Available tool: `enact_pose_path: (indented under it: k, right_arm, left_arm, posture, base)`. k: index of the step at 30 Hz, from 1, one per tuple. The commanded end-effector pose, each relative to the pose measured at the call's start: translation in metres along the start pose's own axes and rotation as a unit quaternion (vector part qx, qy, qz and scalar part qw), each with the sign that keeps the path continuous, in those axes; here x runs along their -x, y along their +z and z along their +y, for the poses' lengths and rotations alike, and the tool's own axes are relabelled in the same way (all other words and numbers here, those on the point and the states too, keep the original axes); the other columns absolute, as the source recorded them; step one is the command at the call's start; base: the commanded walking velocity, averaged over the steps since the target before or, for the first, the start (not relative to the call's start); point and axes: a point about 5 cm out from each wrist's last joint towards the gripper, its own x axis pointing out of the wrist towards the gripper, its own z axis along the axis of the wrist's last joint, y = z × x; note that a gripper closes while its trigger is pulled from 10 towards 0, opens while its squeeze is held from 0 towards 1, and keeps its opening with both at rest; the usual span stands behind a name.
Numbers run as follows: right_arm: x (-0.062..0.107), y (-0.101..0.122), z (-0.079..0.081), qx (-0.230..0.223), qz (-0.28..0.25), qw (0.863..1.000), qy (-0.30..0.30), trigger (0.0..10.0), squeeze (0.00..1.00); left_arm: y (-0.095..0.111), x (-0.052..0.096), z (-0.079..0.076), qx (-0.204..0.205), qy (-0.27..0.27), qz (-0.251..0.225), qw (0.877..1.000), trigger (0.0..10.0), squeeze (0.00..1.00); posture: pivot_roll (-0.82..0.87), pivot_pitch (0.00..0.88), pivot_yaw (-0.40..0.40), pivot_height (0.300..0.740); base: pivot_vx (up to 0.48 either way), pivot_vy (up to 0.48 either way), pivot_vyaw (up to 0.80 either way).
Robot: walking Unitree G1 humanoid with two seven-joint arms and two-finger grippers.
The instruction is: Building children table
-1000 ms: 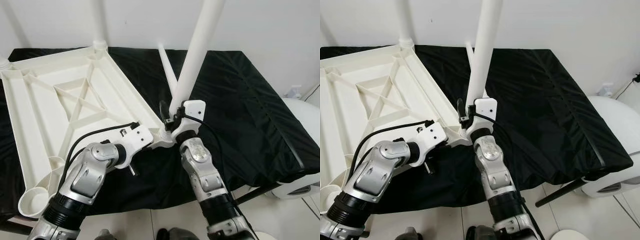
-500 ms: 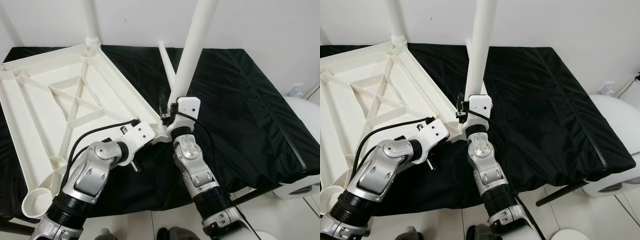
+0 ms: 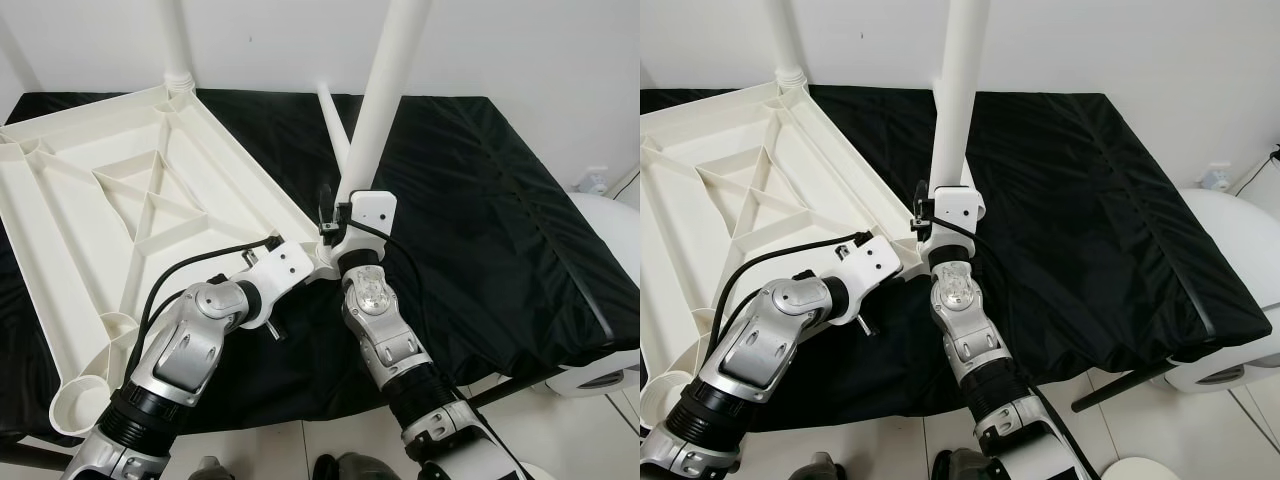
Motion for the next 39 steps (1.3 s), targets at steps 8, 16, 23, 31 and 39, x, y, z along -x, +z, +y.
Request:
enact_pose_path:
  k: [8,16,23,31,39]
  right_arm:
    - [0.006,-0.040,-0.046,0.025,0.091,0.987,-0.133,10.0,0.97]
    - [0.006,-0.040,-0.051,0.025,0.084,0.988,-0.125,10.0,1.00]
    - [0.003,-0.039,-0.052,0.020,0.072,0.993,-0.090,10.0,1.00]
    - [0.005,-0.039,-0.056,-0.013,0.068,0.997,0.019,10.0,0.00]
    - [0.008,-0.031,-0.074,-0.014,0.048,0.994,0.100,10.0,0.00]
  left_arm:
    - [-0.021,0.008,0.004,0.020,0.018,0.037,0.999,10.0,0.00]
    - [-0.021,0.007,0.003,0.021,0.018,0.035,0.999,10.0,0.00]
    - [-0.020,0.006,0.003,0.023,0.019,0.033,0.999,10.0,0.00]
    - [-0.018,0.004,0.002,0.021,0.019,0.029,0.999,10.0,0.00]
    - [-0.016,0.002,0.002,0.019,0.016,0.025,0.999,10.0,0.00]
  posture:
    - [0.05,0.071,-0.076,0.740]
    - [0.05,0.064,-0.079,0.740]
    - [0.05,0.056,-0.087,0.740]
    - [0.05,0.043,-0.092,0.740]
    - [0.04,0.037,-0.090,0.740]
  base:
    - [0.000,0.000,0.00]
    - [0.000,0.000,0.00]
    - [0.000,0.000,0.00]
    - [0.000,0.000,0.00]
    - [0.000,0.000,0.00]
